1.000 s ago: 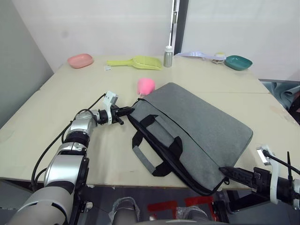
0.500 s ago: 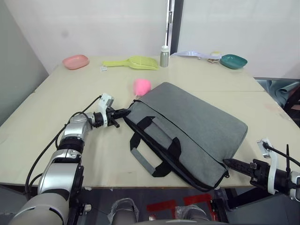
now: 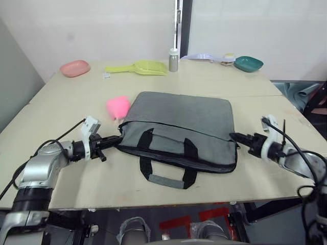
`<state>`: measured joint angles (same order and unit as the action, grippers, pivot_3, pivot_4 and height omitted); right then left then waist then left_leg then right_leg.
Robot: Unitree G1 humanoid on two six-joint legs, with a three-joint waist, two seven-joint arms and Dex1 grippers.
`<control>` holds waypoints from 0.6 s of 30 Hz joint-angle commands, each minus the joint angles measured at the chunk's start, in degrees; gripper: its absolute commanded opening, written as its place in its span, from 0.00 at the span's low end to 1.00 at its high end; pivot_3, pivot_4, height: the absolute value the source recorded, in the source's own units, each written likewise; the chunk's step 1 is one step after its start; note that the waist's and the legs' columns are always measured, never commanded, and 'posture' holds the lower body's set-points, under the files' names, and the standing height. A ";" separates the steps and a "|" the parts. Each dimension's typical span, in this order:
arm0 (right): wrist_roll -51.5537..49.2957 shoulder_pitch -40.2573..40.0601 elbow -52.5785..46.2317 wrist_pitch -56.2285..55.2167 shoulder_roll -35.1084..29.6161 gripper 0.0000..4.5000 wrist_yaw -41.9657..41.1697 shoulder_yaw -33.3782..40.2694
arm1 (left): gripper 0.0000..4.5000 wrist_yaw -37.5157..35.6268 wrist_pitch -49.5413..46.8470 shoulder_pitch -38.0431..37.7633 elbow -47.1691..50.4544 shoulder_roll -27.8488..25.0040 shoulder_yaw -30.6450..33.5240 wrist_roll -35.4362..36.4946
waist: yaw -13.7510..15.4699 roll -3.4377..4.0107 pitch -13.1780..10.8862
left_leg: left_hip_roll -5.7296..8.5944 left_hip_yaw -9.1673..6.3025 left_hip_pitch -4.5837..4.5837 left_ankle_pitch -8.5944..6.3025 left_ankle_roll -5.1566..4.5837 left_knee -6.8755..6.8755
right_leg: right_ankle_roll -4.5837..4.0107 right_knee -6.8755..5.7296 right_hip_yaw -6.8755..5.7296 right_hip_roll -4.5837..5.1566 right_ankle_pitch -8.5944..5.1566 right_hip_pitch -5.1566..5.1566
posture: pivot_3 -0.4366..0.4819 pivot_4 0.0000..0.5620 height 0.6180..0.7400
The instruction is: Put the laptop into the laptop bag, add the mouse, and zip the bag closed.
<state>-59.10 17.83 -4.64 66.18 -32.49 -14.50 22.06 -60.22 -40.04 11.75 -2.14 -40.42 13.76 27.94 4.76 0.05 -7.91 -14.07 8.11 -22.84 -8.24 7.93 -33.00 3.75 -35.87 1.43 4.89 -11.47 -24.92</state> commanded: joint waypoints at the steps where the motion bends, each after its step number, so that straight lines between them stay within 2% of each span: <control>1: 2.08 4.58 1.23 -2.94 1.70 0.03 -1.12 -1.65 | 0.00 0.56 -4.82 -4.80 8.35 -1.52 2.83 4.97 | 0.02 0.00 0.00 | -0.01 0.00 -0.01 0.00 0.00 0.05 | 0.00 0.04 -0.02 -0.01 0.00 -0.01 | 0.48 0.27 1.00; 5: 4.63 7.61 4.05 -4.11 3.26 0.03 -2.23 -3.01 | 0.00 1.37 -7.70 -9.06 12.24 -3.11 5.08 7.53 | 0.05 0.00 0.00 | -0.02 -0.01 0.00 0.00 0.00 0.08 | -0.01 0.07 -0.03 -0.03 -0.01 -0.01 | 0.48 0.27 1.00; 11: 5.07 8.46 4.05 -2.98 4.69 0.03 -3.47 -3.47 | 0.00 2.06 -7.25 -12.15 13.15 -4.46 6.88 7.93 | 0.33 0.00 0.00 | -0.02 0.00 0.04 0.00 -0.01 0.06 | -0.01 0.03 -0.01 -0.04 0.00 0.01 | 0.48 0.27 1.00; 18: 4.52 6.58 1.92 -1.43 5.80 0.03 -3.16 -3.26 | 0.00 2.51 -4.47 -12.41 11.19 -4.65 5.82 6.53 | 0.26 0.00 0.01 | -0.03 0.02 0.11 0.00 -0.01 0.05 | -0.01 -0.01 0.02 -0.05 0.00 0.02 | 0.48 0.27 1.00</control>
<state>-53.40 24.24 0.68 64.48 -27.12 -16.76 18.20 -56.84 -45.08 -0.65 8.61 -44.07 20.08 33.96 5.03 0.05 -7.91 -14.10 8.13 -22.73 -8.24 7.92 -32.95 3.74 -35.90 1.45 4.83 -11.48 -24.88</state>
